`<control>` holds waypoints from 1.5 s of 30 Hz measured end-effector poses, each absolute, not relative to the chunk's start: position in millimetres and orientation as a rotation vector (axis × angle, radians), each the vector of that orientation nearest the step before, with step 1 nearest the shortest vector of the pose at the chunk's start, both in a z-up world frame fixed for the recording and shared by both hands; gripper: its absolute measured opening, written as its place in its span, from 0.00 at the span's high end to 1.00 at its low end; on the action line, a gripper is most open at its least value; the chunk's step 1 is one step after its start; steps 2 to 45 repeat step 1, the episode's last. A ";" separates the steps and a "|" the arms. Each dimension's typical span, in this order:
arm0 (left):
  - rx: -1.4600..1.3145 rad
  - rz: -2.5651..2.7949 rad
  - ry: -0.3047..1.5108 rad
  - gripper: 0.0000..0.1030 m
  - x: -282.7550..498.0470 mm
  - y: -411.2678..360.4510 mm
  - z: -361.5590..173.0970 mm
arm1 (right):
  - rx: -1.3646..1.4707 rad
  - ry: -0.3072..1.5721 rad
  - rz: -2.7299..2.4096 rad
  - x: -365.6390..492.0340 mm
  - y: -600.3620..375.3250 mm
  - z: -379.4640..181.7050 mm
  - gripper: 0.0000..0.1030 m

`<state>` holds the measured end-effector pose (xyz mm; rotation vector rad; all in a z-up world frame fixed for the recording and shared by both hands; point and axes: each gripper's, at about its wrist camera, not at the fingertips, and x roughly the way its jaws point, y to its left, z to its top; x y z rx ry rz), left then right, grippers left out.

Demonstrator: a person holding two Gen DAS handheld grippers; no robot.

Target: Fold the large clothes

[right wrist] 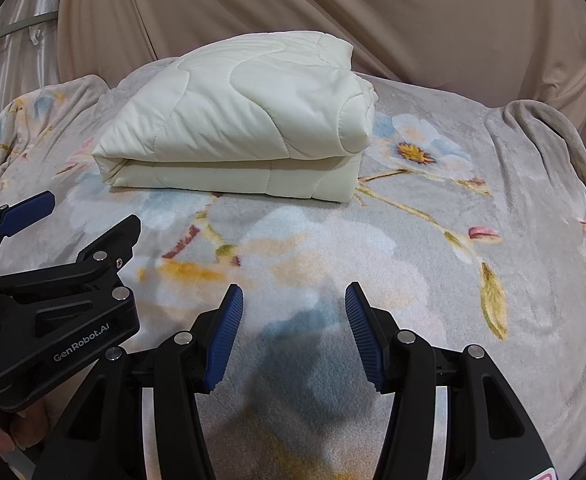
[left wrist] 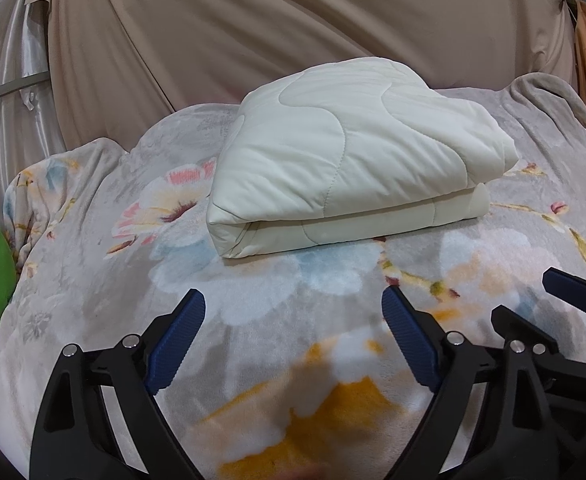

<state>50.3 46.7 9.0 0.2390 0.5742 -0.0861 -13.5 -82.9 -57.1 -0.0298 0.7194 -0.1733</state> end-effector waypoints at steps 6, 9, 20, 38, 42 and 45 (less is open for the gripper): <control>0.240 -0.086 0.575 0.15 50.4 47.5 8.9 | -0.030 0.720 -0.175 -13.3 -82.8 -57.2 0.49; 0.240 -0.086 0.575 0.15 50.4 47.5 8.9 | -0.030 0.720 -0.175 -13.3 -82.8 -57.2 0.49; 0.240 -0.086 0.575 0.15 50.4 47.5 8.9 | -0.030 0.720 -0.175 -13.3 -82.8 -57.2 0.49; 0.240 -0.086 0.575 0.15 50.4 47.5 8.9 | -0.030 0.720 -0.175 -13.3 -82.8 -57.2 0.49; 0.240 -0.086 0.575 0.15 50.4 47.5 8.9 | -0.030 0.720 -0.175 -13.3 -82.8 -57.2 0.49; 0.240 -0.086 0.575 0.15 50.4 47.5 8.9 | -0.030 0.720 -0.175 -13.3 -82.8 -57.2 0.49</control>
